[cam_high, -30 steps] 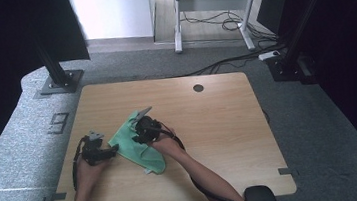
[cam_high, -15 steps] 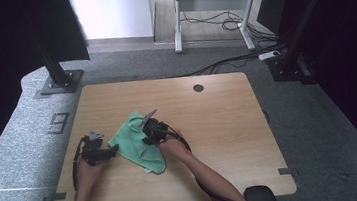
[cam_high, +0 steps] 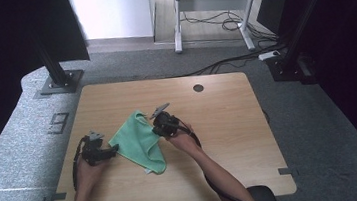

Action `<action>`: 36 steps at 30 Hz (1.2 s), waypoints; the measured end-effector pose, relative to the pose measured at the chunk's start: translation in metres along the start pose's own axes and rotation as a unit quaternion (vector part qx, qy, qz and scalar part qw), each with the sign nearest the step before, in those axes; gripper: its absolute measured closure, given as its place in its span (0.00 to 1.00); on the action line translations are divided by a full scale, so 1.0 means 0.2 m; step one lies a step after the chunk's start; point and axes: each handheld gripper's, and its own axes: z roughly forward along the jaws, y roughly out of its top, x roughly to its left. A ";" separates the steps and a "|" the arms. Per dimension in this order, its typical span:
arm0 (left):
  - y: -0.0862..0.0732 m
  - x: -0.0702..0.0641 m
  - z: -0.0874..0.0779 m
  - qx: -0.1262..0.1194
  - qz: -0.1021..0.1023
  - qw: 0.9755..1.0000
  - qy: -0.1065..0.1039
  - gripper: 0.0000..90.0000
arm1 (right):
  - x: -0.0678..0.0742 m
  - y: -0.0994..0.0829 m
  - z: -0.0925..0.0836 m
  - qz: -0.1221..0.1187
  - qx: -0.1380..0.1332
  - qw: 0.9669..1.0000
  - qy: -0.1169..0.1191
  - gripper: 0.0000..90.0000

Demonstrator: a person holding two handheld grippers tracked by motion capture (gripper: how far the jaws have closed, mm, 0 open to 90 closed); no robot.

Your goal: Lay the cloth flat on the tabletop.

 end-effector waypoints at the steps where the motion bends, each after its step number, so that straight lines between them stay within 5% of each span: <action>1: 0.00 0.00 0.00 0.000 0.000 1.000 0.000 0.27 | -0.02 -0.01 -0.01 0.002 0.000 1.000 -0.003 0.94; 13: 0.00 0.00 0.00 0.000 0.000 1.000 0.001 0.27 | -0.28 -0.20 -0.20 0.055 0.010 0.997 -0.058 0.94; 19: 0.00 -0.01 0.00 0.000 0.001 1.000 0.000 0.26 | -0.37 -0.30 -0.20 0.076 0.022 0.995 -0.064 0.93; 23: 0.00 -0.01 0.00 0.000 0.000 1.000 0.000 0.26 | -0.38 -0.37 -0.15 0.083 0.040 0.993 -0.070 0.78; 28: 0.02 -0.02 -0.01 0.012 -0.021 1.000 0.002 0.19 | -0.39 -0.35 -0.16 0.090 0.014 0.993 -0.079 0.53; 32: 0.03 -0.03 -0.04 -0.003 -0.030 0.999 -0.009 0.19 | -0.39 -0.33 -0.16 0.092 0.001 0.992 -0.082 0.47; 36: 0.03 -0.06 -0.02 0.018 -0.019 1.000 -0.013 0.16 | -0.41 -0.35 -0.09 0.091 0.013 0.992 -0.090 0.43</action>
